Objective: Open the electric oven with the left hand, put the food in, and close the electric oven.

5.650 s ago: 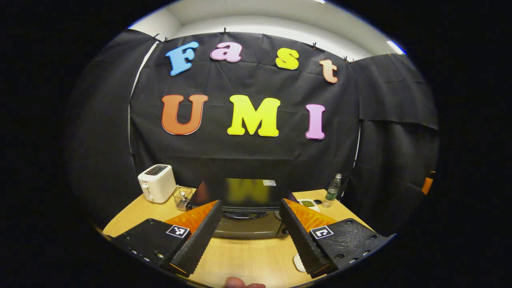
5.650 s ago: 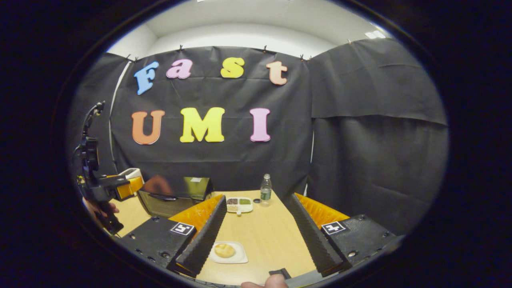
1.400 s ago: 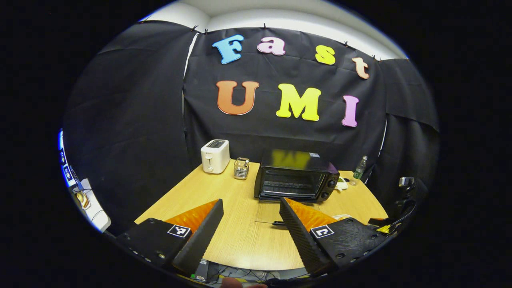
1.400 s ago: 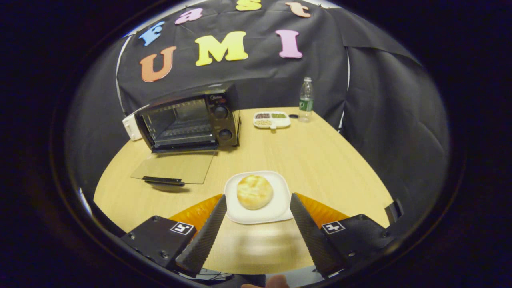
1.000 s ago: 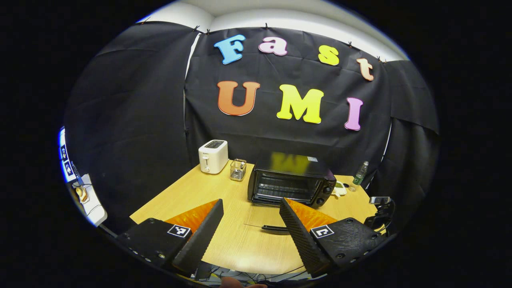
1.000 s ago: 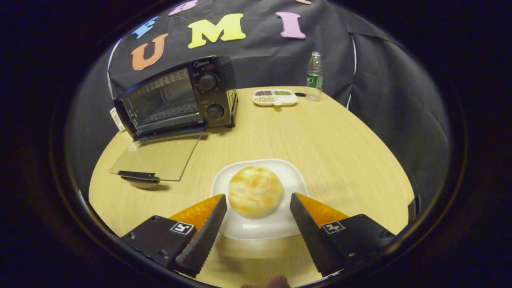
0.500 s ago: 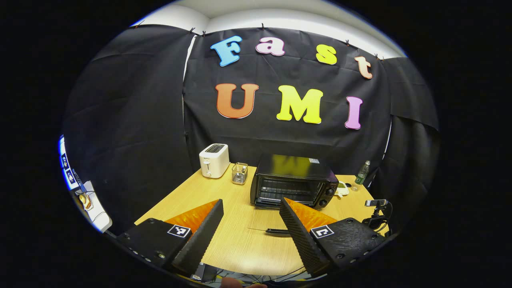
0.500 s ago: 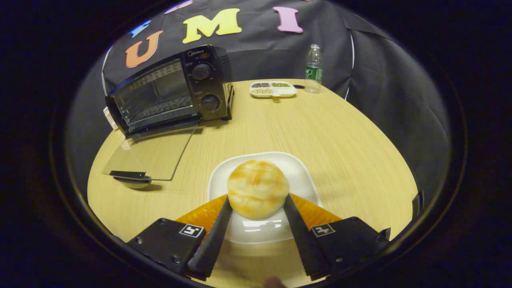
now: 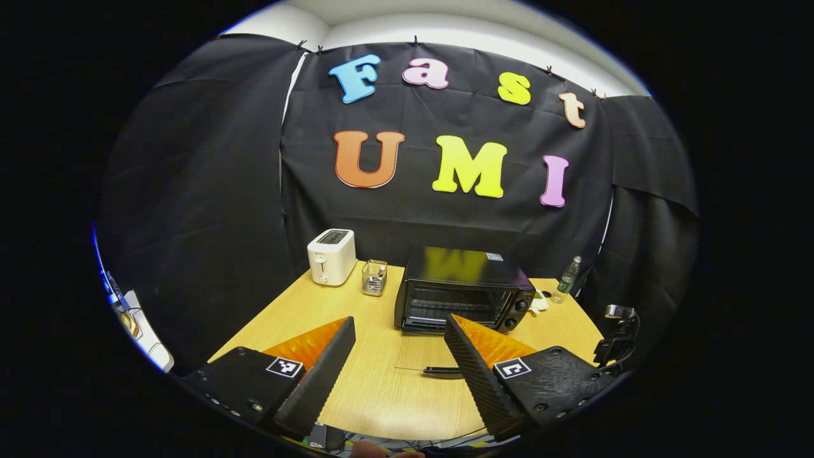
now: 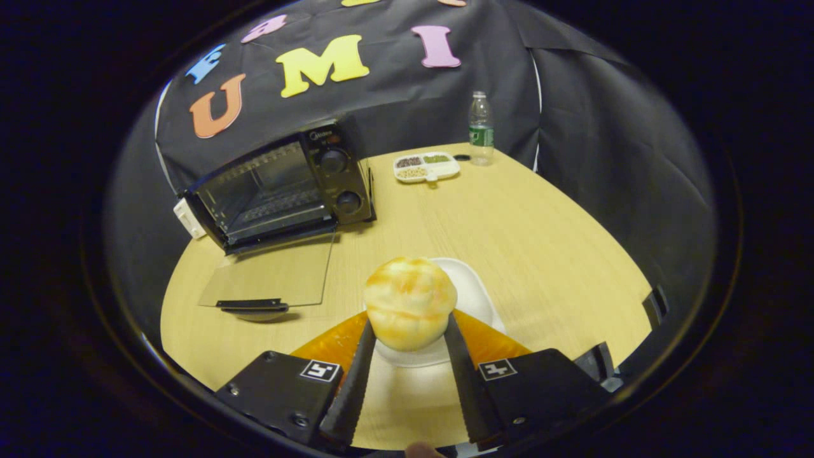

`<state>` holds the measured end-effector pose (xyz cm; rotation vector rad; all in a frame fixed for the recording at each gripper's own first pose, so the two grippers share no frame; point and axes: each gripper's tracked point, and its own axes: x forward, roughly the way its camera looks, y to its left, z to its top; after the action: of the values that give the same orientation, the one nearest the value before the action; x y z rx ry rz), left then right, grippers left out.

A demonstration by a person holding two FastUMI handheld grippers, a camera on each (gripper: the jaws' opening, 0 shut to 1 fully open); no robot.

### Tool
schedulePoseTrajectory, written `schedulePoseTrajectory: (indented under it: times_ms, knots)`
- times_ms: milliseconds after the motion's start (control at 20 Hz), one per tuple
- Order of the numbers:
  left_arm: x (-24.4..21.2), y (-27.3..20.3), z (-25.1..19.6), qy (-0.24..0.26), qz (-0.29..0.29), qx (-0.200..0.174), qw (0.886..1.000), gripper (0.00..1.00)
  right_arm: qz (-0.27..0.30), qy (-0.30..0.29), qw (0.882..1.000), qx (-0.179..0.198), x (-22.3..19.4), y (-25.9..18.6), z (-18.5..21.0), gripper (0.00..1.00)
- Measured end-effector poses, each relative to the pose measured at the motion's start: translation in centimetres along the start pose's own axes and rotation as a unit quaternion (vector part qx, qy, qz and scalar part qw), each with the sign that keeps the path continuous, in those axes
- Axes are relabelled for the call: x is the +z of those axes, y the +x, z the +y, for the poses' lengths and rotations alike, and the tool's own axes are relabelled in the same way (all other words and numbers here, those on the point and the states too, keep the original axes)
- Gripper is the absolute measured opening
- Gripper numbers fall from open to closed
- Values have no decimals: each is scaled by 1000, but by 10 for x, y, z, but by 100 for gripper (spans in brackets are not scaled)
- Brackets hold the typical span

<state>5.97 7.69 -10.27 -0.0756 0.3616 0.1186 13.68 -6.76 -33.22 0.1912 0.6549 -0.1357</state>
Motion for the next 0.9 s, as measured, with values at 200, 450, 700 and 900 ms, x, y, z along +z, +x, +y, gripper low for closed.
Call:
schedulePoseTrajectory:
  times_ms: [200,450,700,900]
  knots:
    - [0,2,9,9,-3,-8,1000,93,-12,7,1000,24,0,-16,34,63]
    - [0,-7,30,24,6,-13,1000,93,-27,53,996,66,12,-3,104,63]
    - [-1,-17,62,31,12,-1,999,93,-41,95,990,94,32,36,176,63]
    - [-4,-26,87,29,21,9,999,94,-46,154,981,106,54,77,217,63]
